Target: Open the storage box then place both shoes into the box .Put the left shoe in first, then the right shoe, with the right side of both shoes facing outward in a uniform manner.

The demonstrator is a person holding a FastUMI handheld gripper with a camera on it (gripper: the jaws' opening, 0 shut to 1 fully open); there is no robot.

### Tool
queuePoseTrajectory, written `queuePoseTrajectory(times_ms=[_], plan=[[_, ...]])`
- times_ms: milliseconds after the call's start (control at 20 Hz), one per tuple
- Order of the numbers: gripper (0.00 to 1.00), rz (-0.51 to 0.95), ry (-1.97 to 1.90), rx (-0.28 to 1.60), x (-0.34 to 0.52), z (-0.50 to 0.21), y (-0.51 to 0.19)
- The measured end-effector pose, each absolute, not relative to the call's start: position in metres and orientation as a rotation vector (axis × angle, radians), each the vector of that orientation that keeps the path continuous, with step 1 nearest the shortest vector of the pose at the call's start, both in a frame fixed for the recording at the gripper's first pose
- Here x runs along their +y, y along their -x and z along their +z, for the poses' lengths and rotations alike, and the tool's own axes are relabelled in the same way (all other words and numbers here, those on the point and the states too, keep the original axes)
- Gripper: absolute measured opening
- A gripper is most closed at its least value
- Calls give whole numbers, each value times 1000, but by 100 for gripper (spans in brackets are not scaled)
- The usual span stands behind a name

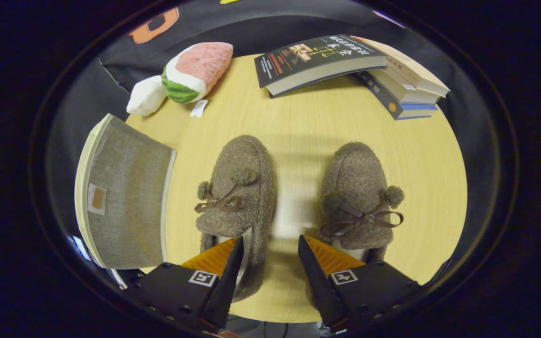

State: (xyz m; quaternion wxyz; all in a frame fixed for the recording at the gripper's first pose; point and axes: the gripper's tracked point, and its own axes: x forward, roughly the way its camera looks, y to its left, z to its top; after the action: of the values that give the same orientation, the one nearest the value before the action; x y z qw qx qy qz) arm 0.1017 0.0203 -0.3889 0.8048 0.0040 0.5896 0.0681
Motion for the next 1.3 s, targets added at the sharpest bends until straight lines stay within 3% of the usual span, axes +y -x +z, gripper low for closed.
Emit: queuePoseTrajectory(times_ms=[100,150,350,450,500,900,1300], plan=[[56,140,-2,1288,25,-395,-100],[55,132,6,1298,24,-396,-101],[15,143,-39,1341,39,-402,-99],[10,150,-7,1349,33,-403,-108],[1,137,-18,1356,36,-404,-99],[1,126,-134,1334,42,-365,-84],[1,269,-226,1236,102,-254,-56]])
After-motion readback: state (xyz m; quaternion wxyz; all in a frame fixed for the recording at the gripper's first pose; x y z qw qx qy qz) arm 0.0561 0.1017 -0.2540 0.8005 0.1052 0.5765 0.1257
